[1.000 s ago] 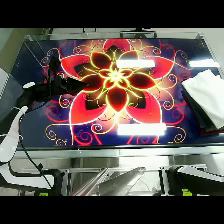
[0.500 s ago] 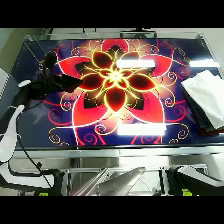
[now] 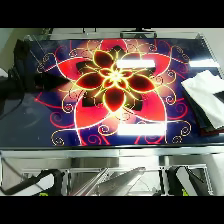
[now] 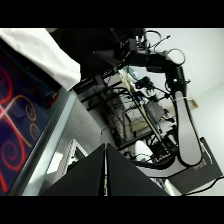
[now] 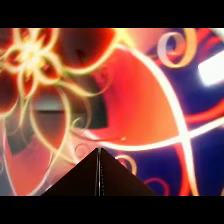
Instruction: Fold the shirts.
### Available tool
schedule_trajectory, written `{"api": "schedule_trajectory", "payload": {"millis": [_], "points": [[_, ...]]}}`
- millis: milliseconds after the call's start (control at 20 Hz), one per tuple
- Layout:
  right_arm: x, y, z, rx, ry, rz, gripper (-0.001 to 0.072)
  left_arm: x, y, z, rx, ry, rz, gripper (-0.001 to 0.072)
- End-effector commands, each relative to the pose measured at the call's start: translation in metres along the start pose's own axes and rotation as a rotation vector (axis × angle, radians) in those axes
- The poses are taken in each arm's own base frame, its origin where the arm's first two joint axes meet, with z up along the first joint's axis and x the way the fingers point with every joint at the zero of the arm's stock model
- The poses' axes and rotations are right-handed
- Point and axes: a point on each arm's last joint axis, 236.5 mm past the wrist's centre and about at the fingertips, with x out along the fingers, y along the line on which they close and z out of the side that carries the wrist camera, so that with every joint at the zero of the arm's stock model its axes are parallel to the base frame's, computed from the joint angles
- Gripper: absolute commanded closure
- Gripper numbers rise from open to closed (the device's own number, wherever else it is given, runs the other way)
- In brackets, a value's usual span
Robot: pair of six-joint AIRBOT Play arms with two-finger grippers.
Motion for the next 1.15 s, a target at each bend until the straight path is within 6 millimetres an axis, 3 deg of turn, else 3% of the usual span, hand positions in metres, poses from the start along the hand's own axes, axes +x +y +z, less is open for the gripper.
{"api": "schedule_trajectory", "payload": {"millis": [0,100,200,300,450,1100], "points": [[0.021,0.076,-0.086,-0.229,0.09,0.17,0.0692,0.013,0.005,-0.072,-0.063,0.061,0.094,0.07],[0.036,0.081,-0.164,-0.311,0.21,0.238,0.0692,0.028,0.006,-0.122,-0.142,0.094,0.068,0.07],[0.055,0.064,-0.232,-0.303,0.308,0.272,0.0692,0.04,0.013,-0.162,-0.206,0.111,0.066,0.07],[0.072,0.047,-0.267,-0.277,0.343,0.278,0.0692,0.047,0.023,-0.189,-0.247,0.108,0.086,0.07],[0.078,0.041,-0.279,-0.277,0.369,0.275,0.0692,0.048,0.028,-0.203,-0.256,0.093,0.105,0.0673],[0.077,0.04,-0.282,-0.285,0.381,0.275,0.0691,0.048,0.026,-0.201,-0.239,0.082,0.111,0.0672]]}}
